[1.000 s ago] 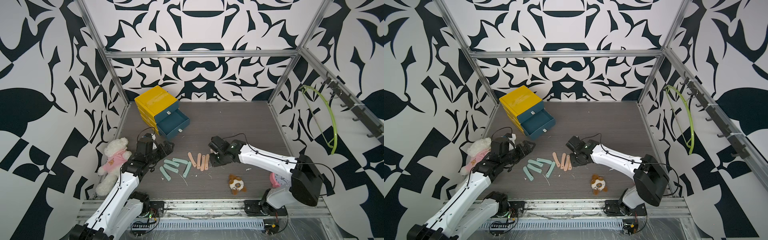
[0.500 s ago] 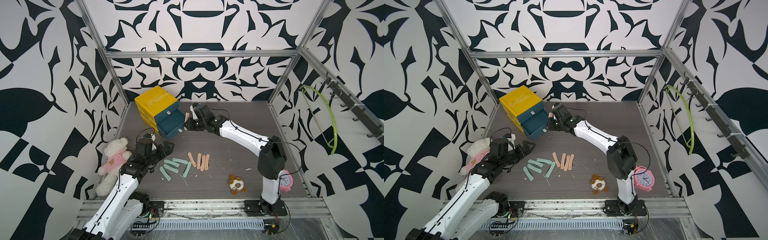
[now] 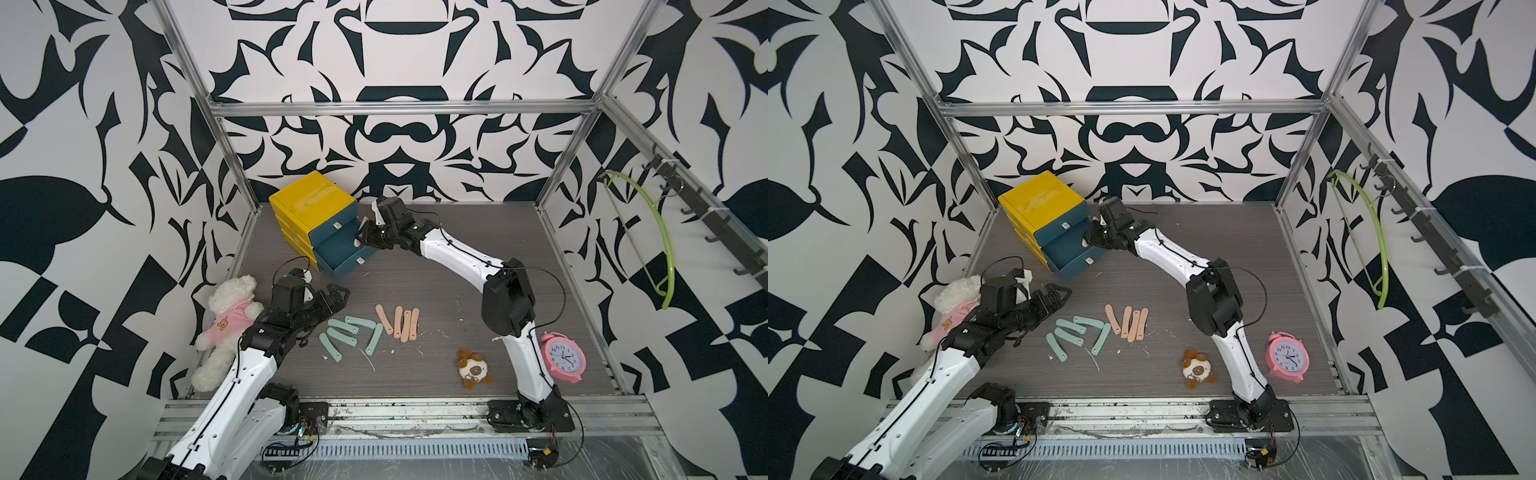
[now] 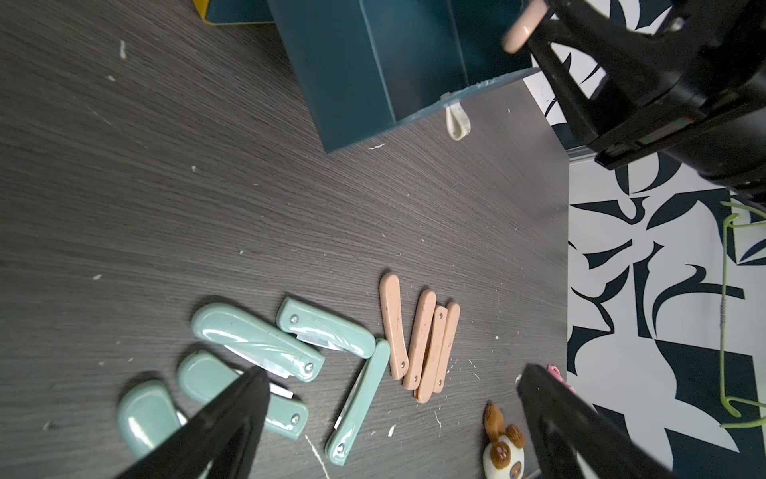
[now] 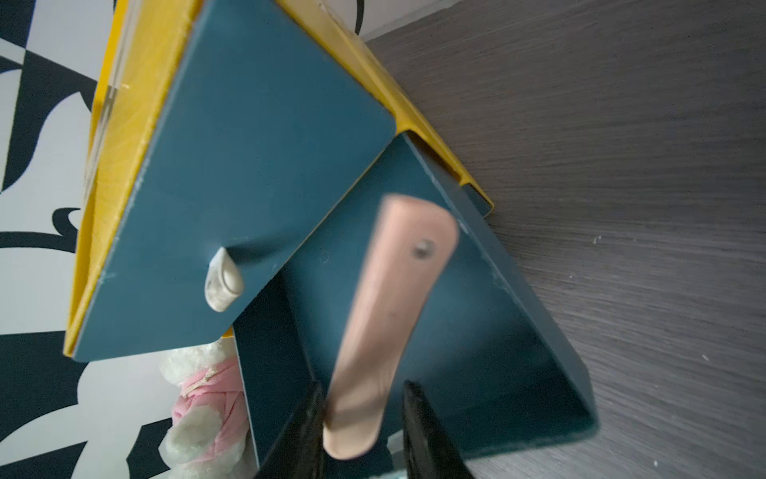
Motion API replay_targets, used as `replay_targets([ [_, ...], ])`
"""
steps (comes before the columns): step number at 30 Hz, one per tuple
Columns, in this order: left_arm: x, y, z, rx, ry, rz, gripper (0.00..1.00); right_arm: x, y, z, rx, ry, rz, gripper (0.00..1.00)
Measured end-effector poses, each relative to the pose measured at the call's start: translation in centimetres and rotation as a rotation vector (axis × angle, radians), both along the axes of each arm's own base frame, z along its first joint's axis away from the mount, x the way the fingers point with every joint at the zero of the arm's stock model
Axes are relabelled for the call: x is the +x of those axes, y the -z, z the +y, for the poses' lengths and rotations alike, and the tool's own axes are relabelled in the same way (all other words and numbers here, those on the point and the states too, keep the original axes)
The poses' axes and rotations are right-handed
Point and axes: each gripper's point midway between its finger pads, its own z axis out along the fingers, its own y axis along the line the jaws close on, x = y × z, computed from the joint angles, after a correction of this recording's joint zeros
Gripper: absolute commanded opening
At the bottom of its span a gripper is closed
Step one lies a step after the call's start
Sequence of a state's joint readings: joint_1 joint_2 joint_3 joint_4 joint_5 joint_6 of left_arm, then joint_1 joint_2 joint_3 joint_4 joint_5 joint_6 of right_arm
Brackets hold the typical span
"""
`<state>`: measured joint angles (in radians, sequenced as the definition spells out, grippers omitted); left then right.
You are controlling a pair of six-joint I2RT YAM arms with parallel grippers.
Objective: Place the fruit knives into the drawer by color
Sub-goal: Place the fruit knife in the drawer.
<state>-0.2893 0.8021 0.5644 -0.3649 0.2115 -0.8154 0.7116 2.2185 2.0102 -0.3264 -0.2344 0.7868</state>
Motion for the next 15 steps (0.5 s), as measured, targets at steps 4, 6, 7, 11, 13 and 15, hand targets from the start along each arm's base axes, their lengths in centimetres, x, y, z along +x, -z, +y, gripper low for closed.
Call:
replay_targets([
  [4, 0.0, 0.2, -0.2, 0.000, 0.010, 0.010, 0.99, 0.2, -0.3, 0.1, 0.007, -0.001, -0.001, 0.45],
  [6, -0.1, 0.3, -0.2, -0.002, 0.014, 0.012, 0.99, 0.4, -0.7, 0.0, 0.012, 0.001, -0.008, 0.45],
  [7, -0.1, 0.2, -0.3, -0.003, 0.017, 0.012, 0.99, 0.4, -0.8, 0.0, 0.014, 0.001, -0.010, 0.45],
  [11, -0.1, -0.1, -0.5, -0.004, 0.037, 0.005, 0.99, 0.2, -1.7, -0.3, 0.018, 0.000, -0.026, 0.45],
  [13, -0.2, -0.3, -0.8, -0.003, 0.054, 0.000, 0.99, -0.3, -2.6, -0.9, 0.018, 0.000, -0.036, 0.45],
  [15, -0.2, -0.8, -1.3, 0.001, 0.079, -0.008, 0.99, -1.2, -4.0, -1.8, 0.020, -0.003, -0.055, 0.44],
])
